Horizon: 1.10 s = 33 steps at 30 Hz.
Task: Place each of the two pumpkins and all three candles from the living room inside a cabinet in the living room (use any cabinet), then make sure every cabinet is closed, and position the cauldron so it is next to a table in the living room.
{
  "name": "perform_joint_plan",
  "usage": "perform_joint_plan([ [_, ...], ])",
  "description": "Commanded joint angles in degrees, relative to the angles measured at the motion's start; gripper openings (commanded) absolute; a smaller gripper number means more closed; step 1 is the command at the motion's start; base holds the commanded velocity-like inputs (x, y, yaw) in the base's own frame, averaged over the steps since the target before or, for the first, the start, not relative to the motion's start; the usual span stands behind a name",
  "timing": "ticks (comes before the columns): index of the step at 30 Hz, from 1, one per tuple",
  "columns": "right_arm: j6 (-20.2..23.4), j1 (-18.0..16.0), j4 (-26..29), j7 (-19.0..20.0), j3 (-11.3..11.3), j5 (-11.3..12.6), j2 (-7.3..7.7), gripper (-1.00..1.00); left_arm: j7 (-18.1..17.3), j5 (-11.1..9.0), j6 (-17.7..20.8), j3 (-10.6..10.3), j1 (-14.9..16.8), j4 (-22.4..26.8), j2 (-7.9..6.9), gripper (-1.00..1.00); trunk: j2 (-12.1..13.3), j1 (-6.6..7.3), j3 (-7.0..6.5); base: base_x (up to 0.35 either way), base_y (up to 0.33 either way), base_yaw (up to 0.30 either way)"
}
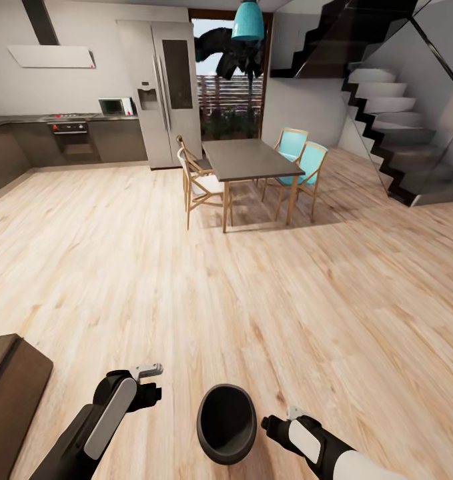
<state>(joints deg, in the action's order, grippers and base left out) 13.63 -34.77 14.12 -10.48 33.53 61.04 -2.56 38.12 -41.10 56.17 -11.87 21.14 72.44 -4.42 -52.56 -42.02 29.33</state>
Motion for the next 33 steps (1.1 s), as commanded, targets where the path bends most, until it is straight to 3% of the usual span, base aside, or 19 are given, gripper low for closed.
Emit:
perform_joint_plan([
  [1, 0.2, 0.0, 0.1, -0.4, 0.4, 0.4, 0.03, 1.00, 0.6, -0.5, 0.1, -0.2, 0.0, 0.1, -0.06, 1.00, 0.0, -0.02, 0.06, 0.161, 0.000, 0.000],
  [12, 0.2, 0.0, 0.1, -0.4, 0.4, 0.4, 0.06, 1.00, 0.6, -0.3, 0.1, -0.2, 0.0, 0.0, -0.05, 1.00, 0.0, -0.02, 0.06, 0.120, 0.000, 0.000],
  [33, 0.0, 0.0, 0.2, -0.3, 0.4, 0.3, 0.10, 1.00, 0.6, 0.0, -0.2, 0.0, 0.0, 0.3, 0.12, 1.00, 0.0, -0.02, 0.06, 0.014, 0.000, 0.000],
])
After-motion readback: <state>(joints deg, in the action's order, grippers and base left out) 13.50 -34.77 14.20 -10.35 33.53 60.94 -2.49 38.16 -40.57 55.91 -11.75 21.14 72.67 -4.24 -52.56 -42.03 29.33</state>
